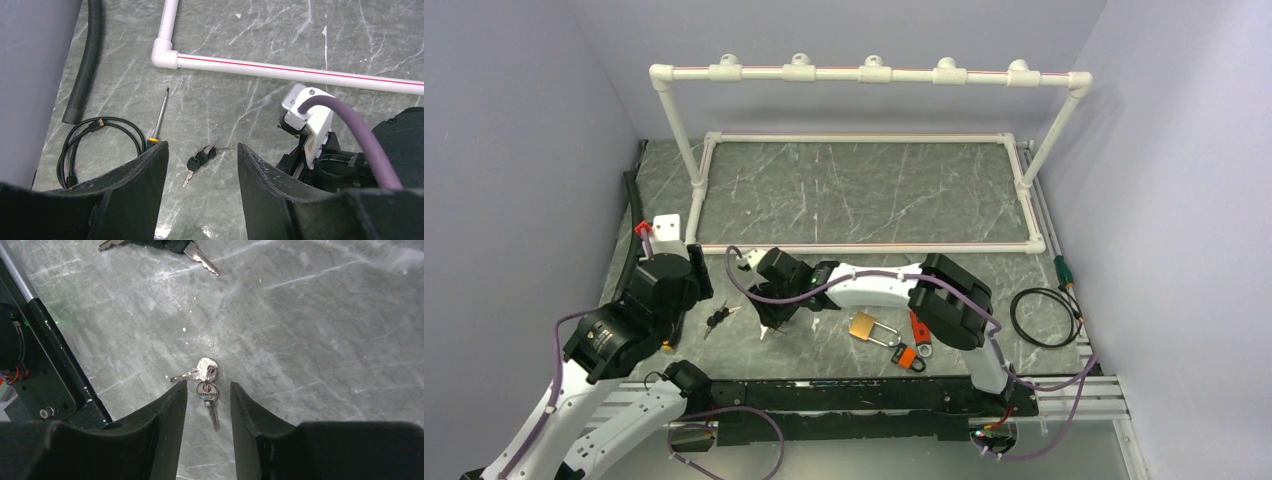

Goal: Unlock with the key

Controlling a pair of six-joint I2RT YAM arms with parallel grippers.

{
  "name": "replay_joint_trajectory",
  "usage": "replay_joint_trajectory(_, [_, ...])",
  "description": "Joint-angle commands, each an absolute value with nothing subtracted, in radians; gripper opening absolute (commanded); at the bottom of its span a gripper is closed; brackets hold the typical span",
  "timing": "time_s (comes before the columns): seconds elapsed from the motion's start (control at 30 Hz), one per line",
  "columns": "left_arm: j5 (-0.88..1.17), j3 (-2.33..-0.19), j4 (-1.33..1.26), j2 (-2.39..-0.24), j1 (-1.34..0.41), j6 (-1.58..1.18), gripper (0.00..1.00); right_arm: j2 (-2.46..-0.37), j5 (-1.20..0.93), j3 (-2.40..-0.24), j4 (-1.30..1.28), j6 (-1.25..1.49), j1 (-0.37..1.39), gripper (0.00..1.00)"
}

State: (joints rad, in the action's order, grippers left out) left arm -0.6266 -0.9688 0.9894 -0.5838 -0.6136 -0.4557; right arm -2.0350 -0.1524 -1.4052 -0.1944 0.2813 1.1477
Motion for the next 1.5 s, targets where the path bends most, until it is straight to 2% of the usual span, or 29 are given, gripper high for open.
replay_joint_trajectory(0.0, [-0.638, -0.962, 0.949, -0.571, -0.606, -0.437, 0.58, -2.055, -0.167, -1.441, -0.198, 0.304, 1.160, 0.38])
replay_joint_trajectory(0.3, [-0.633, -0.960, 0.946, -0.570, -0.599, -0.433, 0.58, -2.085, -0.143, -1.443, -0.221, 0.309, 1.163, 0.32])
replay_joint_trajectory(0.4, [-0.631, -0.959, 0.945, -0.571, -0.597, -0.431, 0.58, -2.096, -0.143, -1.446, -0.226, 0.313, 1.166, 0.26])
replay_joint_trajectory(0.47, [-0.629, -0.959, 0.944, -0.571, -0.594, -0.430, 0.57, -2.099, -0.142, -1.447, -0.226, 0.313, 1.168, 0.21])
replay_joint_trajectory(0.53, [-0.627, -0.956, 0.941, -0.571, -0.592, -0.427, 0.57, -2.101, -0.143, -1.448, -0.228, 0.312, 1.168, 0.11])
replay_joint_trajectory(0.57, [-0.624, -0.956, 0.940, -0.571, -0.592, -0.424, 0.57, -2.099, -0.143, -1.448, -0.228, 0.311, 1.168, 0.02])
replay_joint_trajectory(0.6, [-0.622, -0.956, 0.938, -0.572, -0.591, -0.422, 0.57, -2.097, -0.141, -1.447, -0.229, 0.310, 1.169, 0.00])
replay_joint_trajectory(1.1, [-0.569, -0.942, 0.911, -0.543, -0.589, -0.392, 0.54, -1.953, -0.152, -1.308, -0.138, 0.355, 1.170, 0.00])
replay_joint_trajectory(1.47, [-0.377, -0.927, 0.871, -0.522, -0.589, -0.316, 0.55, -1.856, -0.160, -1.203, -0.081, 0.345, 1.170, 0.00])
